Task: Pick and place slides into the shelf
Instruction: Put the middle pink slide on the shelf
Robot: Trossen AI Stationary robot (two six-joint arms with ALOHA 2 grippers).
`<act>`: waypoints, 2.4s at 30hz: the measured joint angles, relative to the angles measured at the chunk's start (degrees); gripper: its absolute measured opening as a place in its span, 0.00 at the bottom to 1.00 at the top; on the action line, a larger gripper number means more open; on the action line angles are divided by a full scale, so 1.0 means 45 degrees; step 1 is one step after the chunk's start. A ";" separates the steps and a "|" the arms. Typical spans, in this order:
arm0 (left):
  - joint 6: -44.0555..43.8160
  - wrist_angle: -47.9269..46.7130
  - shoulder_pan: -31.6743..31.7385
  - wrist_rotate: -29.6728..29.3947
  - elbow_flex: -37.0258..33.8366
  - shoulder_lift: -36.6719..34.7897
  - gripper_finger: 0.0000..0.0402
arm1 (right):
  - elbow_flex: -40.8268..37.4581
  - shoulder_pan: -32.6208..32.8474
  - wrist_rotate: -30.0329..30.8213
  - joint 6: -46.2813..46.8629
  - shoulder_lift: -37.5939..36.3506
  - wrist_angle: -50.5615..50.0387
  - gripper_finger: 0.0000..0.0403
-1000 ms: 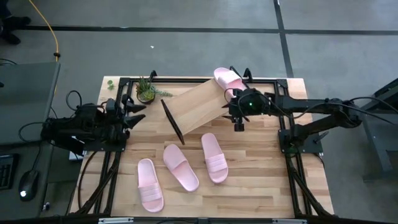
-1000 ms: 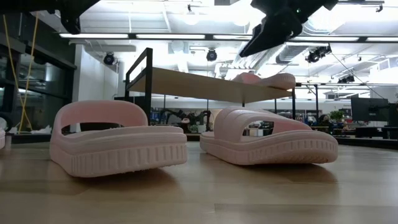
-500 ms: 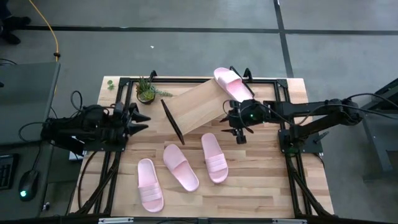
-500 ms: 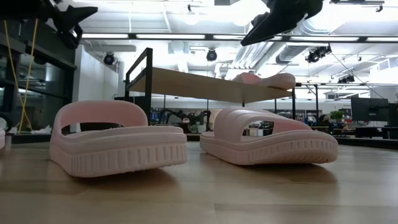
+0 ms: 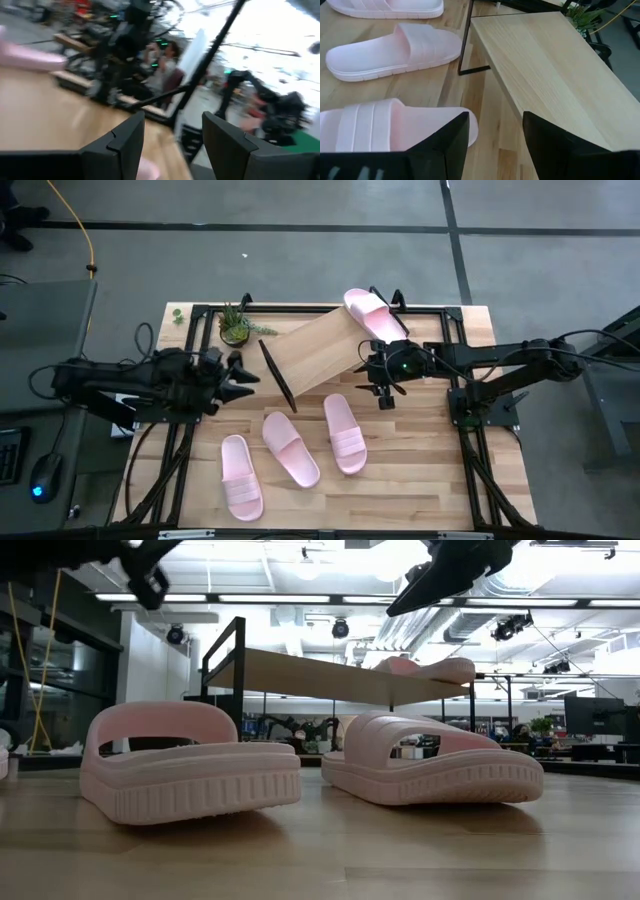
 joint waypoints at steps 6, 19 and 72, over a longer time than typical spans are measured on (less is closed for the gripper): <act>0.0009 -0.0084 -0.0080 0.1217 0.1643 0.2958 0.46 | 0.0000 0.0000 -0.0005 0.0030 0.0000 -0.0128 0.44; 0.3129 -0.4633 -0.3797 -0.1206 0.6833 0.7309 0.46 | 0.0000 -0.0005 -0.0005 0.0386 0.0005 -0.0706 0.44; -0.3204 -1.7713 -0.9272 -1.0924 1.6617 1.6674 0.46 | 0.0005 0.1942 0.1652 0.2469 0.0005 -0.0382 0.44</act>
